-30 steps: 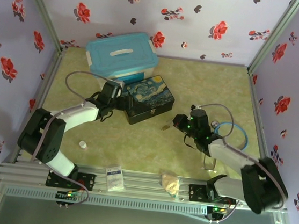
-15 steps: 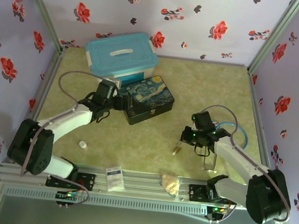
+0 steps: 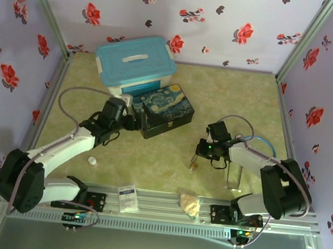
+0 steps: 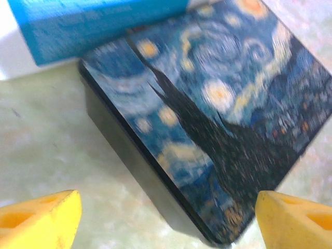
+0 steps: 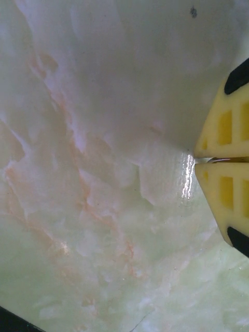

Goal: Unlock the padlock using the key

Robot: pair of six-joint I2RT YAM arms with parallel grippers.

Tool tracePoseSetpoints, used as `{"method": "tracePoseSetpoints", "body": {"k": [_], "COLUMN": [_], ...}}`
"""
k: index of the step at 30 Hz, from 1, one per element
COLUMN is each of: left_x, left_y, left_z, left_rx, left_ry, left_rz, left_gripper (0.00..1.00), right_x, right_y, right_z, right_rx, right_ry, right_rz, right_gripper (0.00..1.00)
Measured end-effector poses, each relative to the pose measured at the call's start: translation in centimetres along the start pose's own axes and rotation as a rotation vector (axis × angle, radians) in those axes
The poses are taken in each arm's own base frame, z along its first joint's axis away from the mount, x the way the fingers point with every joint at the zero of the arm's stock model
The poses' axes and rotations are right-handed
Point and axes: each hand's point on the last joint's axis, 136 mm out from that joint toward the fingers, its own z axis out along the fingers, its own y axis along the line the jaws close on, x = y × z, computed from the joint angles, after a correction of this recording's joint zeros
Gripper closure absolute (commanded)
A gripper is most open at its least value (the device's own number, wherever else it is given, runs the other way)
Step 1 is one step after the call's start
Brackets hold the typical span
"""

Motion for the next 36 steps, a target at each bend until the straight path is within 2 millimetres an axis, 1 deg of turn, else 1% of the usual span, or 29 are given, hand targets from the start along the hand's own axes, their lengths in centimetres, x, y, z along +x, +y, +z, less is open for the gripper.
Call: {"method": "tracePoseSetpoints", "body": {"k": [1,4,7,9,10,12,14,16,18,23,24,26,28,29,30,31,33,35,36], "left_x": [1.3,5.2,8.2,9.5,10.0,10.5,10.9,10.8,10.3,8.6,8.5,8.4,8.2,8.1,7.8,7.4,6.5,5.3,4.6], "left_y": [-0.7,-2.3,-2.2,-1.4,-1.1,-0.6,0.0,0.4,0.9,2.6,3.4,4.9,6.0,6.2,6.3,6.1,5.8,5.4,5.1], "left_z": [0.1,0.2,0.7,1.4,1.8,2.7,3.9,5.0,5.6,5.7,5.5,4.8,4.0,3.6,3.2,2.7,1.5,0.0,-0.8], "left_rx": [0.012,0.032,0.008,-0.032,-0.053,-0.092,-0.135,-0.169,-0.189,-0.232,-0.243,-0.27,-0.289,-0.292,-0.289,-0.277,-0.251,-0.222,-0.206], "left_ry": [0.016,0.068,0.099,0.114,0.12,0.127,0.138,0.135,0.111,0.031,0.014,-0.008,-0.03,-0.039,-0.053,-0.069,-0.106,-0.147,-0.171], "left_rz": [0.014,0.066,0.093,0.104,0.106,0.111,0.119,0.106,0.077,-0.025,-0.052,-0.09,-0.117,-0.122,-0.128,-0.135,-0.149,-0.159,-0.159], "left_gripper": [0.02,0.0,0.0,0.0,0.0,0.01,0.03,0.06,0.08,0.12,0.13,0.13,0.13,0.13,0.12,0.12,0.11,0.06,0.02], "right_x": [-0.1,-0.4,-0.6,-0.7,-0.8,-1.1,-1.7,-2.5,-3.4,-4.6,-4.8,-5.1,-5.4,-5.5,-5.7,-5.9,-6.5,-7.4,-7.9], "right_y": [0.0,0.1,0.2,0.3,0.4,0.6,0.8,0.9,0.9,0.9,0.9,0.9,0.6,0.4,0.0,-0.4,-1.3,-2.5,-3.3], "right_z": [0.0,0.0,0.0,0.0,0.0,-0.1,-0.5,-1.4,-2.5,-4.8,-5.2,-5.8,-6.5,-6.8,-7.2,-7.7,-8.9,-10.4,-11.2], "right_rx": [0.001,-0.002,-0.006,-0.009,-0.011,-0.019,-0.023,-0.015,-0.005,0.017,0.019,0.022,0.035,0.045,0.062,0.081,0.127,0.192,0.23], "right_ry": [-0.004,-0.017,-0.028,-0.032,-0.036,-0.048,-0.078,-0.129,-0.183,-0.281,-0.297,-0.322,-0.354,-0.369,-0.388,-0.411,-0.465,-0.533,-0.567], "right_rz": [-0.011,-0.024,-0.029,-0.033,-0.033,-0.033,-0.029,-0.025,-0.025,-0.027,-0.026,-0.024,-0.018,-0.016,-0.011,-0.007,-0.007,-0.002,0.003], "right_gripper": [0.77,0.75,0.69,0.68,0.65,0.6,0.55,0.51,0.5,0.47,0.46,0.42,0.34,0.3,0.24,0.12,0.01,0.01,0.01]}}
